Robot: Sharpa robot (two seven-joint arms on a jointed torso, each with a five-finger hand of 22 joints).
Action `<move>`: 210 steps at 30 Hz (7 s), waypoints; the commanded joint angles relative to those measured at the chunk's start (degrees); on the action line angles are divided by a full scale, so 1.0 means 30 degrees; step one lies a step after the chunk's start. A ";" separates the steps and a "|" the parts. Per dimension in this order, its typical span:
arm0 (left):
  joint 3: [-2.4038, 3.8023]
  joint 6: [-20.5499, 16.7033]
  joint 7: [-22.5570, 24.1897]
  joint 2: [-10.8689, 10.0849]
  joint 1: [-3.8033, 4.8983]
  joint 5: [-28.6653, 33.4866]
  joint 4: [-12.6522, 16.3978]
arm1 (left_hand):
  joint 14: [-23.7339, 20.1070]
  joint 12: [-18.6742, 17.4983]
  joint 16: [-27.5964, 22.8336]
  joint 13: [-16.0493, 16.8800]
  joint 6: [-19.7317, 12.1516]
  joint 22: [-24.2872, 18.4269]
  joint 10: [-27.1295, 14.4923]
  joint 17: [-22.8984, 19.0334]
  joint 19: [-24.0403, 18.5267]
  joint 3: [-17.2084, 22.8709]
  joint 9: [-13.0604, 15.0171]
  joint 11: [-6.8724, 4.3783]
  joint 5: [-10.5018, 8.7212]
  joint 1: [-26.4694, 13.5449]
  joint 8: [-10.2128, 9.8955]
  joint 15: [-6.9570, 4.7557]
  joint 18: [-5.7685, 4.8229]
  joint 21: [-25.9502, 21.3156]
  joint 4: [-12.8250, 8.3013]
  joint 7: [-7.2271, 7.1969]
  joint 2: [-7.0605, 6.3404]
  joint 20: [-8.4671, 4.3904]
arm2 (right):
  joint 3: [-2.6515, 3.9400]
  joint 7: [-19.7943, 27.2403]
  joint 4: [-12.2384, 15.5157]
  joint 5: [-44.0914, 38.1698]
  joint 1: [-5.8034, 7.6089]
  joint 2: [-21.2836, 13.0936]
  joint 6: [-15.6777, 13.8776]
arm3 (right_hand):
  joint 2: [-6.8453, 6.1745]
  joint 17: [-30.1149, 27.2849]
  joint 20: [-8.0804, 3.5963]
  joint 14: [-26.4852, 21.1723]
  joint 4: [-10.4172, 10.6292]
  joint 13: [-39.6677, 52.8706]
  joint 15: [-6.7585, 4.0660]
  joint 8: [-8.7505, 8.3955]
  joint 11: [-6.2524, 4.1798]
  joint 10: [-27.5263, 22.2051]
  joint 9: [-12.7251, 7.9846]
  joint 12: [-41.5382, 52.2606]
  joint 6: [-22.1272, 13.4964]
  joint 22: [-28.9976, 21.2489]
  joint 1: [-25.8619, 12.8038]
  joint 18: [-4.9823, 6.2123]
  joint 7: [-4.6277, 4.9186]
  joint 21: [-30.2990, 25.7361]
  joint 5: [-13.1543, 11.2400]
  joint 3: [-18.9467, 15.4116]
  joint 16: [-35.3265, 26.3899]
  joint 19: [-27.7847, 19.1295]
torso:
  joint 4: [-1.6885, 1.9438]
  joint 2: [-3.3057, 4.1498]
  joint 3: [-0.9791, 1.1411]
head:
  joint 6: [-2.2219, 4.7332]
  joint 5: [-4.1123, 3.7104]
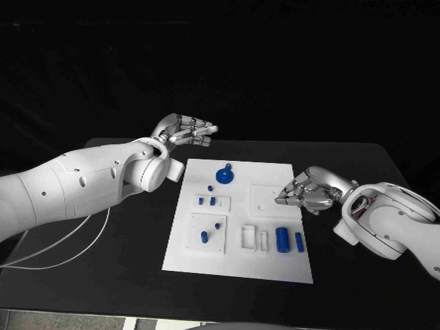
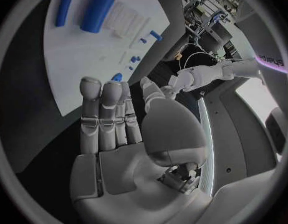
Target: Assemble the parts on the task board
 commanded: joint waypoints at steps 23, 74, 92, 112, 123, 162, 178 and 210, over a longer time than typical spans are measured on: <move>0.0018 0.2288 0.0790 -0.0362 -0.0574 -0.0119 0.0581 | -0.0286 -0.0120 -0.0074 0.0014 0.0597 -0.1237 -0.0248 0.0024 -0.1199 -0.0476 0.0000 -0.0442 0.0066 -0.0532 -0.0228 0.0092 -0.0630 0.0536 0.4000 -0.0579 -0.2208 0.0063 | 0.0027 -0.7222 0.1387 0.0058 0.0017 -0.0809 0.5659 | -0.2348 0.7637 -0.0080 0.1247 0.1911 0.5399 0.0093 -0.0076 0.0098 0.1603 -0.0602 0.1861 -0.1280 0.1899 -0.2582 -0.0326 0.0316 0.4001 -0.3747 0.6845 0.1935 0.0397 | 0.0029 -0.0243 -0.0013 | -0.0341 -0.0984; 0.0020 0.2672 0.0580 -0.0281 -0.0581 0.0104 0.0790 | -0.0249 -0.0114 -0.0068 0.0017 -0.0075 -0.1394 -0.0524 0.0027 -0.1441 -0.0943 -0.0007 0.0107 0.0029 -0.0998 -0.0188 0.0100 -0.0650 0.0991 0.4916 0.0023 -0.2538 0.0057 | -0.0787 -1.0006 -0.0619 -0.0486 -0.0268 0.2468 0.6212 | -0.2285 0.8528 0.0009 0.1389 0.0935 0.7067 0.0167 -0.0056 0.0183 0.1881 -0.1633 0.1847 -0.1547 0.1945 -0.3103 -0.0263 0.0447 0.4998 -0.3745 0.7037 0.2034 0.0152 | 0.0172 -0.0109 -0.0096 | -0.0574 -0.0884; 0.0022 0.2694 0.0395 -0.0198 -0.0580 0.0077 0.0816 | -0.0432 -0.0117 -0.0072 0.0015 -0.1126 -0.1488 -0.0806 0.0026 -0.1462 -0.0578 -0.0053 0.0181 0.0180 -0.0836 -0.0251 0.0165 -0.0548 0.1083 0.4773 0.0124 -0.2269 0.0131 | -0.1510 -0.9903 -0.1298 -0.1112 -0.0283 0.3552 0.6192 | -0.2314 0.8727 0.0019 0.1402 -0.0466 0.7169 0.0185 -0.0059 0.0200 0.1881 -0.1700 0.1811 -0.1513 0.1976 -0.1863 -0.0292 0.0483 0.5205 -0.3741 0.6004 0.2135 0.0114 | 0.0154 -0.0127 -0.0129 | -0.0458 -0.0871; 0.0019 0.2838 0.0034 -0.0053 -0.0574 -0.0260 0.0596 | -0.0533 -0.0113 -0.0070 0.0017 -0.1505 -0.1547 -0.0997 0.0027 -0.1502 -0.0591 -0.0065 0.0255 0.0202 -0.0695 -0.0257 0.0208 -0.0503 0.1123 0.4825 0.0206 -0.2380 0.0177 | -0.2040 -0.9796 -0.2043 -0.2174 -0.0284 0.4163 0.5765 | -0.1978 0.8771 0.0082 0.1407 -0.1975 0.7142 0.0194 -0.0070 0.0111 0.1783 -0.1990 0.1770 -0.0801 0.1968 -0.0980 -0.0300 0.0342 0.5269 -0.3503 0.6304 0.2103 0.0029 | 0.0159 -0.0059 -0.0101 | -0.0257 -0.0797; 0.0019 0.2920 -0.0048 -0.0096 -0.0574 -0.0288 0.0592 | -0.0536 -0.0113 -0.0070 0.0017 -0.1550 -0.1568 -0.1003 0.0029 -0.1504 -0.0564 -0.0070 0.0258 0.0197 -0.0706 -0.0252 0.0209 -0.0492 0.1148 0.4804 0.0213 -0.2302 0.0181 | -0.2075 -0.9033 -0.1806 -0.0091 -0.0278 0.3718 0.2843 | -0.0539 0.8536 -0.0174 0.1502 -0.3021 0.7067 -0.0067 -0.0067 -0.0353 0.2382 -0.1796 0.1983 0.1157 0.2106 -0.1996 -0.0553 -0.0416 0.6034 -0.2813 0.7299 0.2065 0.0242 | 0.0147 -0.0043 -0.0103 | -0.0255 -0.0730; 0.0019 0.3790 -0.0386 -0.0119 -0.0563 -0.0395 0.0598 | -0.0594 -0.0109 -0.0073 0.0017 -0.1496 -0.1681 -0.1028 0.0042 -0.1636 -0.0506 -0.0067 0.0206 0.1624 -0.1320 -0.0201 0.0227 -0.0480 0.1294 0.2902 0.0162 -0.1303 0.0217 | -0.2468 -0.9926 -0.1125 0.3637 0.1128 0.3713 0.3899 | 0.0835 0.7868 -0.0248 0.1416 -0.2352 0.7508 -0.0100 -0.0061 -0.0465 0.3221 -0.2766 0.1654 0.1833 0.2106 -0.3080 -0.0762 -0.0598 0.6205 -0.2325 0.4093 0.2128 0.0216 | 0.0175 -0.0021 -0.0105 | -0.0350 -0.0708; 0.0019 0.3877 -0.0407 -0.0071 -0.0563 -0.0400 0.0589 | -0.0635 -0.0111 -0.0074 0.0015 -0.1500 -0.1701 -0.1049 0.0043 -0.1646 -0.0508 -0.0068 0.0205 0.1608 -0.1345 -0.0209 0.0234 -0.0469 0.1349 0.2927 0.0168 -0.1317 0.0220 | -0.3029 -0.9931 -0.1830 0.1013 0.1150 0.4659 0.4360 | 0.0679 0.7911 -0.0209 0.1413 -0.0682 0.7607 -0.0065 -0.0058 -0.0434 0.3314 -0.2764 0.1673 0.1910 0.2132 -0.3742 -0.0745 -0.0562 0.6355 -0.3547 0.4556 0.2273 0.0237 | 0.0205 -0.0013 -0.0117 | -0.0343 -0.0642; 0.0019 0.3923 -0.0555 -0.0058 -0.0563 -0.0584 0.0584 | -0.0650 -0.0110 -0.0072 0.0016 -0.1500 -0.1721 -0.1066 0.0045 -0.1652 -0.0506 -0.0067 0.0202 0.1591 -0.1355 -0.0207 0.0239 -0.0451 0.1400 0.2944 0.0178 -0.1323 0.0232 | -0.3256 -0.9496 -0.1723 0.0318 0.1148 0.5100 0.4454 | -0.1042 0.7839 -0.0227 0.1393 0.0911 0.7615 -0.0072 -0.0044 -0.0397 0.3273 -0.2714 0.1585 0.1937 0.2120 -0.4140 -0.0722 -0.0501 0.6263 -0.3620 0.5178 0.2172 0.0230 | 0.0185 -0.0003 -0.0122 | -0.0419 -0.0411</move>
